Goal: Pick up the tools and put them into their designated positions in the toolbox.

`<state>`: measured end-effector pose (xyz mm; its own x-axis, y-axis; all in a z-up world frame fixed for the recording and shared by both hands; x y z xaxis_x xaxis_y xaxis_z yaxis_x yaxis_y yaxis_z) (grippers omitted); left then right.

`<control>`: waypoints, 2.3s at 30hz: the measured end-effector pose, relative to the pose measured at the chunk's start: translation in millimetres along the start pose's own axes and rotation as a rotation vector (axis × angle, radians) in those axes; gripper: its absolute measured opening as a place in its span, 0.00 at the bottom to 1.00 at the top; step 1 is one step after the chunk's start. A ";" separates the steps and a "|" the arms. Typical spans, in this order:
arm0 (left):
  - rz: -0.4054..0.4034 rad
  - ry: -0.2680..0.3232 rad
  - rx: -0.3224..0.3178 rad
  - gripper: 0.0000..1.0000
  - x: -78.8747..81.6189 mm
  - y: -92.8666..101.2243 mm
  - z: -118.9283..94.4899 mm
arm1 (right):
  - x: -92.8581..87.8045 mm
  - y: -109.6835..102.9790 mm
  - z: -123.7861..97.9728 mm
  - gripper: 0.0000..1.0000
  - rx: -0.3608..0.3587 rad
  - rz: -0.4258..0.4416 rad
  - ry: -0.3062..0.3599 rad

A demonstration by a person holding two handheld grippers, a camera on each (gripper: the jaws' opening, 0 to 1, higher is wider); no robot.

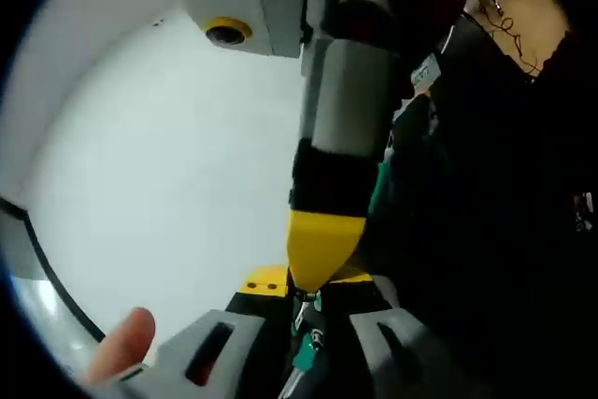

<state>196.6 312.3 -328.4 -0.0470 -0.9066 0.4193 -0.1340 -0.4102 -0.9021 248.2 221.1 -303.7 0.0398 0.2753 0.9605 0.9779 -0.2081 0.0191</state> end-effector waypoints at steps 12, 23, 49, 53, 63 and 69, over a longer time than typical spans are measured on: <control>0.019 0.037 -0.019 0.08 18.0 10.9 7.2 | -6.9 15.1 1.7 0.04 0.050 -0.065 -0.035; -0.646 0.105 0.350 0.13 -101.2 -76.3 -52.9 | 5.0 74.8 -28.1 0.07 -0.096 -0.012 0.038; -0.863 0.049 0.477 0.15 -186.1 -50.4 -73.8 | -20.1 70.3 72.0 0.01 0.116 -0.567 -0.425; -0.851 0.034 0.477 0.15 -189.9 -50.3 -71.0 | -17.0 73.1 75.4 0.02 0.166 -0.488 -0.455; -0.852 0.015 0.482 0.15 -192.9 -50.9 -71.8 | 14.0 105.9 87.1 0.00 0.244 -0.152 -0.435; -0.843 -0.014 0.473 0.15 -195.5 -49.3 -69.7 | 81.3 135.3 138.9 0.00 0.207 -0.151 -0.409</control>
<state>143.4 516.6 -358.7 -0.1055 -0.2964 0.9492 0.2948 -0.9209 -0.2548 412.3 345.6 -261.6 -0.0694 0.6432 0.7626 0.9976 0.0427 0.0547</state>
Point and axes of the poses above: the point that each gripper's makers call its tool centre point, and the gripper's own axes: z roughly forward along the fingers, y roughly to its right, x roughly out of its top, the point moved 8 cm from there along -z, roughly backward along the fingers, and after that the axes turned 1 degree about -x, right-handed, at the moved point
